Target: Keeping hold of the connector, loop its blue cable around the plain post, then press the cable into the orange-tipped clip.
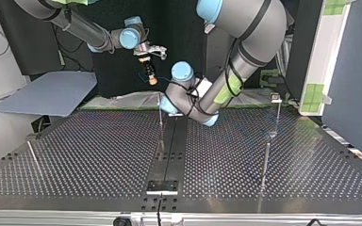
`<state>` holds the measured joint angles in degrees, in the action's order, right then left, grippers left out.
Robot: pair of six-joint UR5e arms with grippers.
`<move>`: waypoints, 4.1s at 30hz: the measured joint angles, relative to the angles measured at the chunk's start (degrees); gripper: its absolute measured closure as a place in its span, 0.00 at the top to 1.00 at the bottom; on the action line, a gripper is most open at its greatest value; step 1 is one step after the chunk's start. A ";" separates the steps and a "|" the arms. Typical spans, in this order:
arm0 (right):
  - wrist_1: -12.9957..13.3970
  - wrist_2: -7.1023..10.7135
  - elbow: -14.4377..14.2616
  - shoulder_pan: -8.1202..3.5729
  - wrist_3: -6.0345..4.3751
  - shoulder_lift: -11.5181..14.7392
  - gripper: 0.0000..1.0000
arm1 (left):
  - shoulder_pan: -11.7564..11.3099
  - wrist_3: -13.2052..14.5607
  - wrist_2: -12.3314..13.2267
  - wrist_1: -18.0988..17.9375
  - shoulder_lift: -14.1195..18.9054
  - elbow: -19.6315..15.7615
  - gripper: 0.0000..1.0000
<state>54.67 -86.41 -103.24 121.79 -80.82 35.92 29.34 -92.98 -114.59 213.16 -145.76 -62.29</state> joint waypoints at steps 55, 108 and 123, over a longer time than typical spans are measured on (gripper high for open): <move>0.23 0.33 0.00 -0.11 -0.22 0.00 0.00 | -1.19 1.78 3.64 -14.45 -9.58 0.28 1.00; 0.01 0.35 0.00 -0.33 -0.22 0.00 0.00 | -0.10 0.92 2.42 -18.71 -12.96 -1.89 0.02; -0.40 -1.20 0.00 -0.98 -0.88 0.03 0.00 | 0.09 -6.18 1.76 -26.71 -4.94 -9.96 0.02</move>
<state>54.27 -87.60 -103.24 120.82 -81.70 35.95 29.44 -99.16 -112.83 186.45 -150.70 -72.25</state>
